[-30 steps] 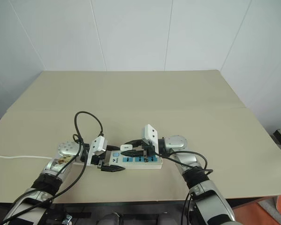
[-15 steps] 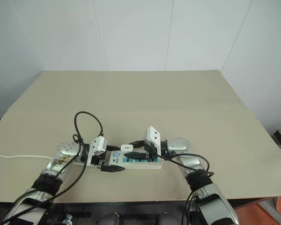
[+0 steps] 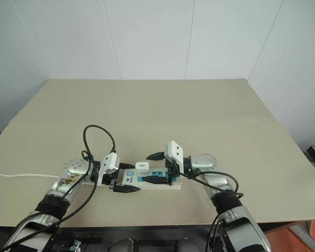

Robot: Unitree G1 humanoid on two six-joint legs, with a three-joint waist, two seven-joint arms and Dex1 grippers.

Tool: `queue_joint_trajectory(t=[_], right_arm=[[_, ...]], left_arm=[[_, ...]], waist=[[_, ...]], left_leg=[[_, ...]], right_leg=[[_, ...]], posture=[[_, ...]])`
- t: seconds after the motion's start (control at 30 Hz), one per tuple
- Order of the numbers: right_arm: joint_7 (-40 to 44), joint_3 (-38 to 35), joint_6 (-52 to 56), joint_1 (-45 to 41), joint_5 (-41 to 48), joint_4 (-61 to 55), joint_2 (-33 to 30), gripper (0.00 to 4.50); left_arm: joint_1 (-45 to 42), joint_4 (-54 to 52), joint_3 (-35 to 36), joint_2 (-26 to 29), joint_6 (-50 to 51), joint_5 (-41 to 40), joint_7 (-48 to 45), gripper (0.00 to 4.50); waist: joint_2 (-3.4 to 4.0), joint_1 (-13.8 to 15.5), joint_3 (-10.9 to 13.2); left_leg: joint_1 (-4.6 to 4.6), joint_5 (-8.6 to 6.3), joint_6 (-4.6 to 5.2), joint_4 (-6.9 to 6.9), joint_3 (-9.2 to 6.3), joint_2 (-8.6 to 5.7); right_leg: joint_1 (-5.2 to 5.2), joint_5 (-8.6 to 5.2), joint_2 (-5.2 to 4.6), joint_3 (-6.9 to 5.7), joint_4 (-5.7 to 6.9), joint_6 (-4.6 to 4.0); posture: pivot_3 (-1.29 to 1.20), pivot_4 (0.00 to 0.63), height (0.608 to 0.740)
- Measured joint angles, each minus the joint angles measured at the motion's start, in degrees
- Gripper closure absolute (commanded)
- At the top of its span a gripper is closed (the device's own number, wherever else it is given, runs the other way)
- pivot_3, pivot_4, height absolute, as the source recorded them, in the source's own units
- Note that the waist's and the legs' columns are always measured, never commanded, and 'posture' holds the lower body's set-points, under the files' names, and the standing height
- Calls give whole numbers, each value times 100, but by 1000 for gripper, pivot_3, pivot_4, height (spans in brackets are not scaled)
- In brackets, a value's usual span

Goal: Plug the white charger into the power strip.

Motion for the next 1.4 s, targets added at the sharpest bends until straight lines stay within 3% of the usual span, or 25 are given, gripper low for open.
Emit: queue_joint_trajectory(t=[0.03, 0.3, 0.57, 0.8, 1.07, 1.4], right_arm=[[8, -12, 4, 11, 4, -25, -50, 0], [13, -180, 137, 198, 66, -426, -451, 0], [161, -947, 432, 551, 443, -1241, -1500, 0], [499, -1659, 532, 1009, 748, -1499, -2551, 0], [617, -2016, 688, 1495, 756, -1705, -3235, 0], [488, -2297, 853, 1803, 815, -2033, -3343, 0]], left_arm=[[0, -6, 7, 2, 2, 0, 0, 33], [291, -696, 271, 315, 118, -368, -117, 33], [926, -2019, 1109, 1642, 869, -1156, -504, 33], [1107, -1989, 1940, 2332, 1096, -1342, -435, 33], [1222, -2029, 2168, 2364, 1310, -1533, -314, 33], [1223, -2149, 2167, 2363, 1514, -1550, -286, 33]], waist=[[0, 2, 0], [0, 5, 5], [3, 12, 22], [4, 38, 38], [4, 36, 40], [3, 31, 41]], left_leg=[[0, 0, 0, 0, 0, 0], [-27, 0, 0, -1, 0, 0], [-28, 0, 0, -10, 4, 4], [-27, 0, 0, -10, 13, 6], [-28, 0, -1, -13, 18, 8], [-29, 0, -1, -13, 22, 8]], right_leg=[[0, 0, 0, 0, 0, 0], [-26, 4, 0, 0, -1, -7], [-33, -5, -3, 0, -8, -2], [-33, -25, -6, 0, -14, 19], [-38, -25, -6, 3, -14, 18], [-38, -25, -6, 6, -14, 20]], posture=[[0, 150, 740], [0, 150, 740], [0, 150, 740], [0, 150, 740], [0, 150, 740], [0, 150, 740]])
